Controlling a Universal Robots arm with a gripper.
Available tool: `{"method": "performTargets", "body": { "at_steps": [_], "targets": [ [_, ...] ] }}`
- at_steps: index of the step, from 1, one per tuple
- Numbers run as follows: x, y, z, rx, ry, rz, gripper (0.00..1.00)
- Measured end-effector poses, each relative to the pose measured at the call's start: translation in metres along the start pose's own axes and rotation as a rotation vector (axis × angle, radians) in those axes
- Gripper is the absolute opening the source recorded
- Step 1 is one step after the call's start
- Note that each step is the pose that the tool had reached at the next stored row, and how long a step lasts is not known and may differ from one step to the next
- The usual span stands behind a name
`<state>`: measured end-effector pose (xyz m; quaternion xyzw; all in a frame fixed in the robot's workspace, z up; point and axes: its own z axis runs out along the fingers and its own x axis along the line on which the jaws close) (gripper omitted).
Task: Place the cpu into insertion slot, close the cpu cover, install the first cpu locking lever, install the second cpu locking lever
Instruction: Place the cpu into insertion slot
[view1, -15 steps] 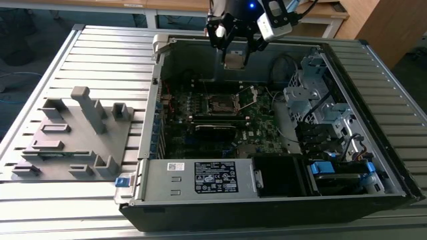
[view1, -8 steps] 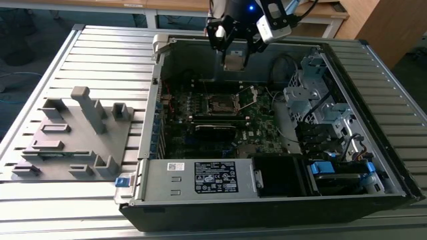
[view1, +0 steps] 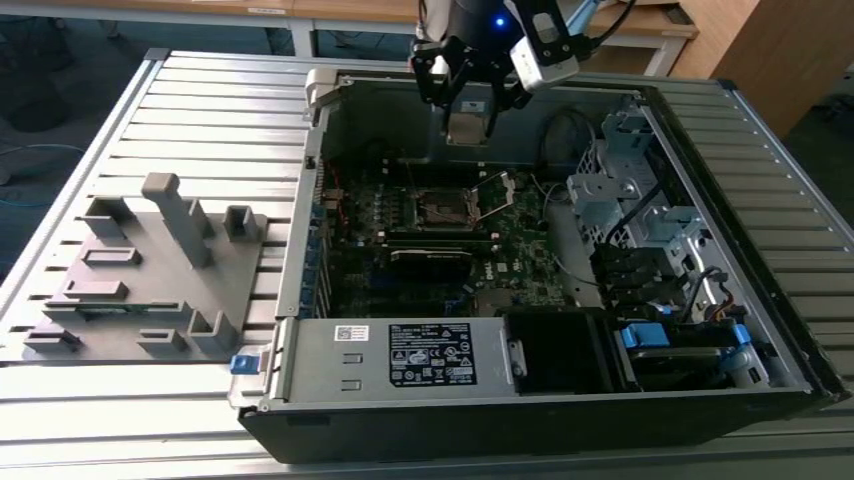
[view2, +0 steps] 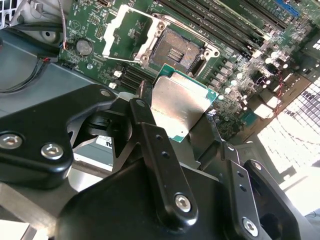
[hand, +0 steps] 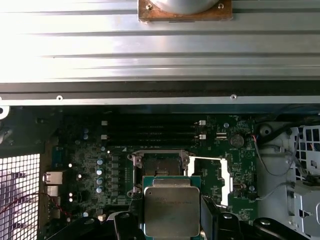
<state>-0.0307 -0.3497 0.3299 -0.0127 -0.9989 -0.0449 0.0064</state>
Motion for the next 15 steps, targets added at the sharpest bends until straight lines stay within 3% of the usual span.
{"method": "performTargets", "body": {
  "at_steps": [15],
  "targets": [
    [0.0013, -0.0006, 0.0064, 0.0001, -0.0029, 0.0, 0.54]
  ]
}}
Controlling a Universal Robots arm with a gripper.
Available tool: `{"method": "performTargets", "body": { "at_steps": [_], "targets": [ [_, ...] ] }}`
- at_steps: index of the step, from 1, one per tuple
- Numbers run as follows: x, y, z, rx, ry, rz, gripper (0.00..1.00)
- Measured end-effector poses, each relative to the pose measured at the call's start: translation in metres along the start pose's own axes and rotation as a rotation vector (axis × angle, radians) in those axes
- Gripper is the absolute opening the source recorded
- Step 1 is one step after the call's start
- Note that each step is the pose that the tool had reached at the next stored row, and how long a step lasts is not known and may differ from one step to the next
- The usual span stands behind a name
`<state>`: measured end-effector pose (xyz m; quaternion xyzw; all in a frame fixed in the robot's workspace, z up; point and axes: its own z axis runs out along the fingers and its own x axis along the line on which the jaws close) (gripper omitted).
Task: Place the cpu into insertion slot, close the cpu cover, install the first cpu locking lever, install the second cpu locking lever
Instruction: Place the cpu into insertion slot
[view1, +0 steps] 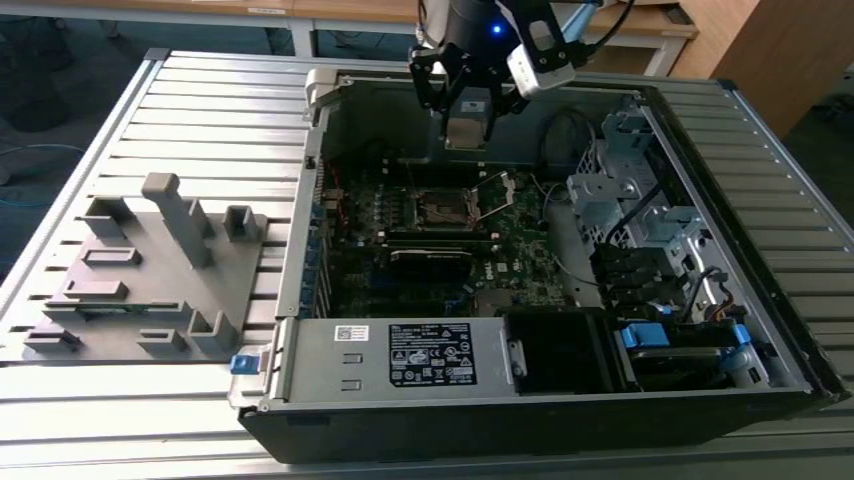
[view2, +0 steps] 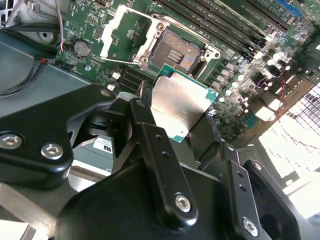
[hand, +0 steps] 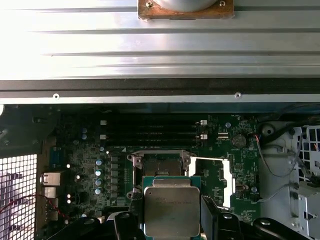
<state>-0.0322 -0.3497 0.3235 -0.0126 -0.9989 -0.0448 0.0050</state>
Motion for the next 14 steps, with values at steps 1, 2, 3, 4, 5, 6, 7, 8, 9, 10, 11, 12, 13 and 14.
{"method": "performTargets", "body": {
  "at_steps": [1, 2, 3, 4, 5, 6, 7, 8, 9, 10, 11, 12, 13, 14],
  "targets": [
    [0.0, 0.0, 0.0, 0.0, 0.0, 0.0, 0.54],
    [0.0, 0.0, 0.0, 0.0, 0.0, 0.0, 0.54],
    [0.0, 0.0, 0.0003, -0.0002, -0.0001, 0.0, 0.54],
    [0.0, 0.0, 0.0008, -0.0005, -0.0002, 0.0, 0.54],
    [0.0, -0.0001, 0.0013, -0.0004, -0.0002, 0.0, 0.54],
    [0.0, -0.0002, 0.0019, -0.0002, -0.0001, 0.0, 0.54],
    [0.0, -0.0002, 0.0025, -0.0002, -0.0001, 0.0, 0.54],
    [0.0, -0.0003, 0.0033, -0.0002, -0.0001, 0.0, 0.54],
    [0.0, -0.0004, 0.0041, -0.0001, 0.0, 0.0, 0.54],
    [0.0, -0.0004, 0.0048, -0.0001, 0.0, 0.0, 0.54],
    [-0.0001, -0.0004, 0.0053, -0.0001, 0.0, 0.0, 0.54],
    [-0.0001, -0.0005, 0.0053, 0.0002, 0.0001, 0.0, 0.54],
    [-0.0001, -0.0005, 0.0053, 0.0001, 0.0001, 0.0, 0.54],
    [0.0, -0.0005, 0.0053, 0.0001, 0.0001, 0.0, 0.54]
  ]
}}
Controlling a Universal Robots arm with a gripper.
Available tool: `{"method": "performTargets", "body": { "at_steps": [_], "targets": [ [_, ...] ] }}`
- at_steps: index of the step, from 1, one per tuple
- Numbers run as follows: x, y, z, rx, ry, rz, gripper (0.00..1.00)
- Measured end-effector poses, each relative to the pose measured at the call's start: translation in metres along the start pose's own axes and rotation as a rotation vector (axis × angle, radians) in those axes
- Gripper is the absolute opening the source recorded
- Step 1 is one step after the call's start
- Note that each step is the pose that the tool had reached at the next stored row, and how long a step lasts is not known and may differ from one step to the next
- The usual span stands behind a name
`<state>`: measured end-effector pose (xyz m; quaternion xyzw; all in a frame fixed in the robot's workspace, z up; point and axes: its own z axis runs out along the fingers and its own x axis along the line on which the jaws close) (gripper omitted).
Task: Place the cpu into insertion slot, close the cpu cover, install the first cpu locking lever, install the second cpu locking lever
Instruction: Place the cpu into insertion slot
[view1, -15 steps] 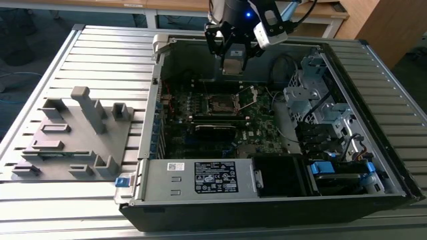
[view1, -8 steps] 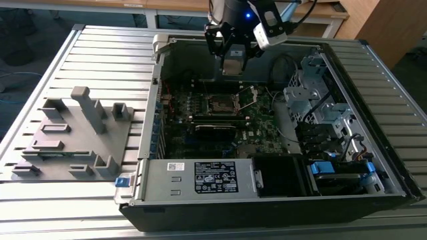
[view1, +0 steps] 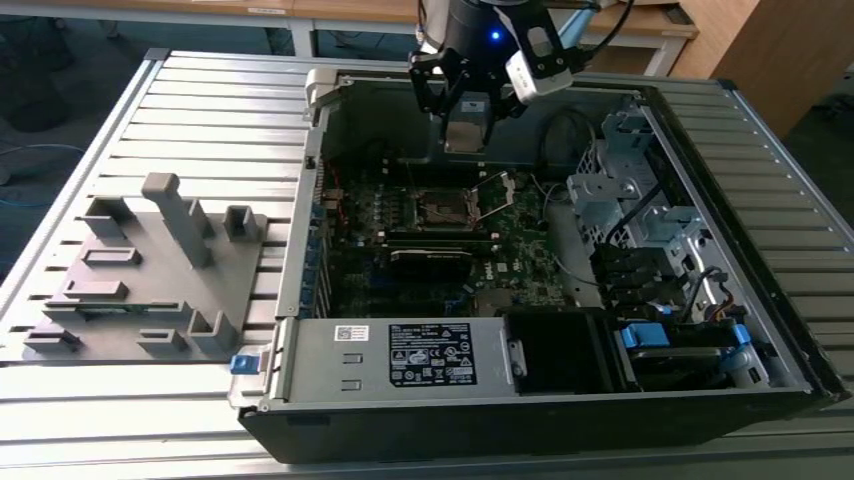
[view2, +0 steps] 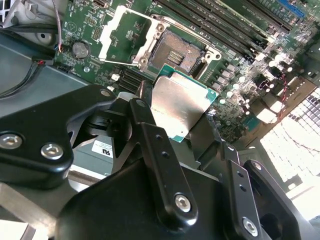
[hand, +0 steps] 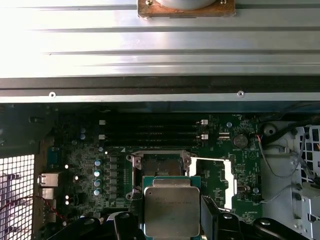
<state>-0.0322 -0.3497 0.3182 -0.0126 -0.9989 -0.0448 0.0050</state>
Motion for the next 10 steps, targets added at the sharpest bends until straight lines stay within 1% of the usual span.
{"method": "performTargets", "body": {
  "at_steps": [10],
  "targets": [
    [0.0001, -0.0003, 0.0038, 0.0, -0.0001, 0.0, 0.54]
  ]
}}
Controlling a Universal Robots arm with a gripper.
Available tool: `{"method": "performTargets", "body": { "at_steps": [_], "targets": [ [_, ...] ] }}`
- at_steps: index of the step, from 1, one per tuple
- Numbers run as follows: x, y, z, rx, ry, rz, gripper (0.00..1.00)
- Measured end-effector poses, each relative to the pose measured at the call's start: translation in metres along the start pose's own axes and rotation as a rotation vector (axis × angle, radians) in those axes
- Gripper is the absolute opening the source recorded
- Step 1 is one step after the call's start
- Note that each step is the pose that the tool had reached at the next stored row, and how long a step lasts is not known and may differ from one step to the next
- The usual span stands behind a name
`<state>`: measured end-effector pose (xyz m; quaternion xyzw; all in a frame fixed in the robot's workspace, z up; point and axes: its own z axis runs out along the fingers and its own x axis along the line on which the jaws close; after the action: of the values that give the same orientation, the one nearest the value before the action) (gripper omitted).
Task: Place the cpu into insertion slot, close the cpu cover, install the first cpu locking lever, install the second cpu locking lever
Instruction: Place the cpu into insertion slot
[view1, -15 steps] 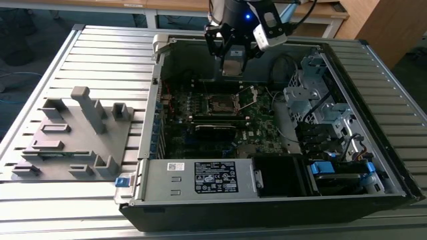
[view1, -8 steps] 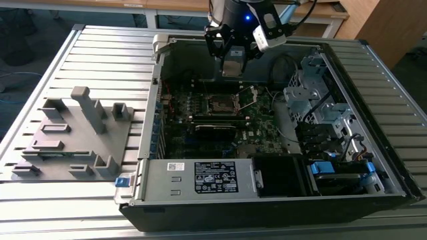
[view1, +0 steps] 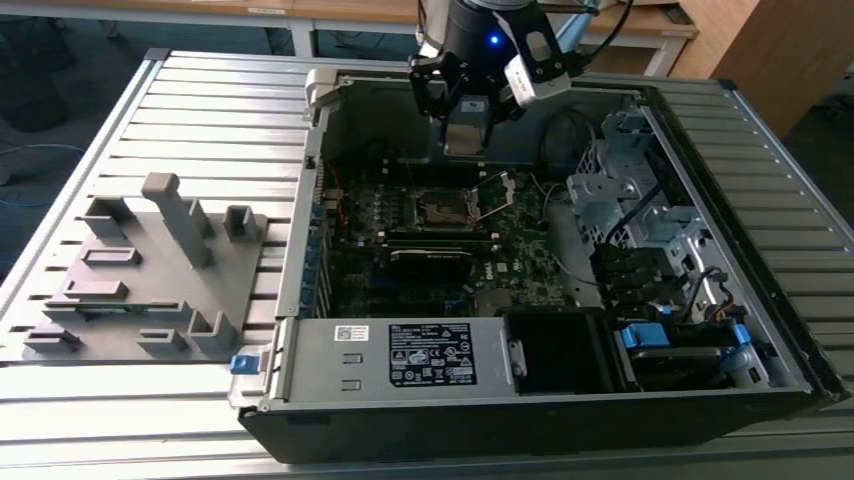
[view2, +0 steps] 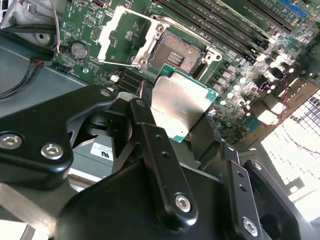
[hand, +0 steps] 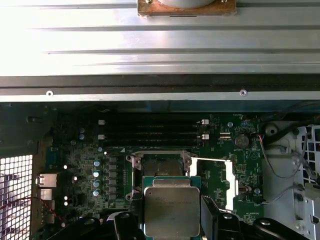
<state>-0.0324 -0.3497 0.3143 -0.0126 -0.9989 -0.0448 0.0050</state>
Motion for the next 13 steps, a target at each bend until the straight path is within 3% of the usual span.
{"method": "performTargets", "body": {
  "at_steps": [13],
  "targets": [
    [0.0004, -0.0002, 0.0021, -0.0003, -0.0003, 0.0, 0.54]
  ]
}}
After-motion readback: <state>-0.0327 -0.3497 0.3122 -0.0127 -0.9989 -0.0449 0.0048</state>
